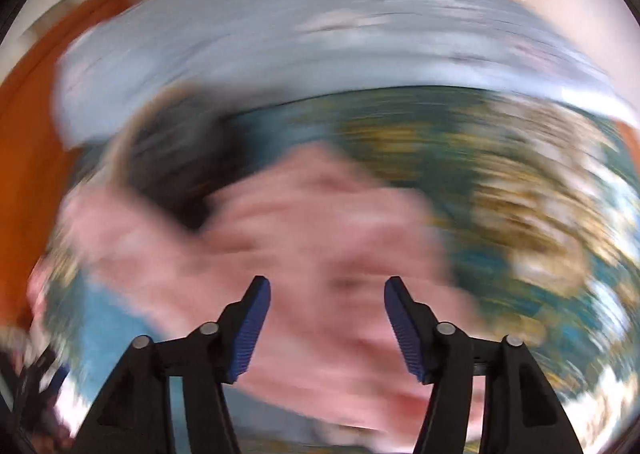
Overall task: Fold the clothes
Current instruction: 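Lay the pink fleece garment flat on the blanket and open the right tool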
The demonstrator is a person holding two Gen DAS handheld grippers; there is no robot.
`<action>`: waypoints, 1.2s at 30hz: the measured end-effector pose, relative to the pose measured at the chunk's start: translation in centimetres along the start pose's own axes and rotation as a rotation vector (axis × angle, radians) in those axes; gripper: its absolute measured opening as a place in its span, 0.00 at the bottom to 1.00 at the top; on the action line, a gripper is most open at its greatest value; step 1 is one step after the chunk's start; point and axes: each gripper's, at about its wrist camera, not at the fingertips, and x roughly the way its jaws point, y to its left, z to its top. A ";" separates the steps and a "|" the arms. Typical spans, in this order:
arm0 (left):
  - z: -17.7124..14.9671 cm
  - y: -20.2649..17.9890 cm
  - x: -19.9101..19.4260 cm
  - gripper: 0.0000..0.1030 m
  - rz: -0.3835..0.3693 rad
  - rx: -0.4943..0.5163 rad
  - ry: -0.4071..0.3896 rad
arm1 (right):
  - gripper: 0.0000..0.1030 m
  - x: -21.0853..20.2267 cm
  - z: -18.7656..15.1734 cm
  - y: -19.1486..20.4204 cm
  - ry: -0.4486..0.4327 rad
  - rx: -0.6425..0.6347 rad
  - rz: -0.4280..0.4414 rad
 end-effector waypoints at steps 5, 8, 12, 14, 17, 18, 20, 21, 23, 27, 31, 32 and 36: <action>-0.6 2.0 -2.2 1.00 0.046 -0.004 -0.041 | 0.63 5.0 2.3 13.2 -0.014 -0.388 0.051; -1.0 3.5 -3.1 1.00 0.055 -0.020 -0.063 | 0.63 7.4 3.6 18.2 -0.040 -0.552 -0.017; -1.3 5.1 -2.9 1.00 0.037 -0.071 -0.061 | 0.63 9.7 4.9 19.0 -0.009 -0.559 -0.056; -1.5 5.3 -2.7 1.00 0.026 -0.077 -0.052 | 0.62 10.5 5.2 18.6 0.033 -0.508 -0.047; -1.7 4.8 -2.5 1.00 0.017 -0.052 -0.049 | 0.43 10.5 5.3 18.0 0.076 -0.411 0.020; -1.8 4.6 -2.5 1.00 0.015 -0.045 -0.049 | 0.27 10.1 5.2 18.0 0.079 -0.393 0.043; -1.8 4.6 -2.5 1.00 0.008 -0.048 -0.050 | 0.16 9.6 5.0 18.0 0.087 -0.373 0.065; -1.9 4.6 -2.5 1.00 0.005 -0.050 -0.051 | 0.14 9.3 4.8 18.2 0.089 -0.372 0.083; -1.9 4.9 -2.5 1.00 0.005 -0.061 -0.052 | 0.12 7.6 4.2 18.3 0.087 -0.390 0.133; -1.9 5.6 -2.4 1.00 0.002 -0.089 -0.052 | 0.11 3.0 2.6 19.4 0.065 -0.470 0.278; -1.6 6.7 -2.8 1.00 -0.002 -0.123 -0.074 | 0.11 -2.2 1.5 20.0 0.050 -0.485 0.489; -1.6 6.8 -2.6 1.00 -0.004 -0.124 -0.070 | 0.11 -3.4 1.5 19.9 0.040 -0.481 0.543; -1.6 7.1 -1.9 1.00 -0.013 -0.128 -0.054 | 0.11 -3.0 2.5 19.5 0.032 -0.456 0.535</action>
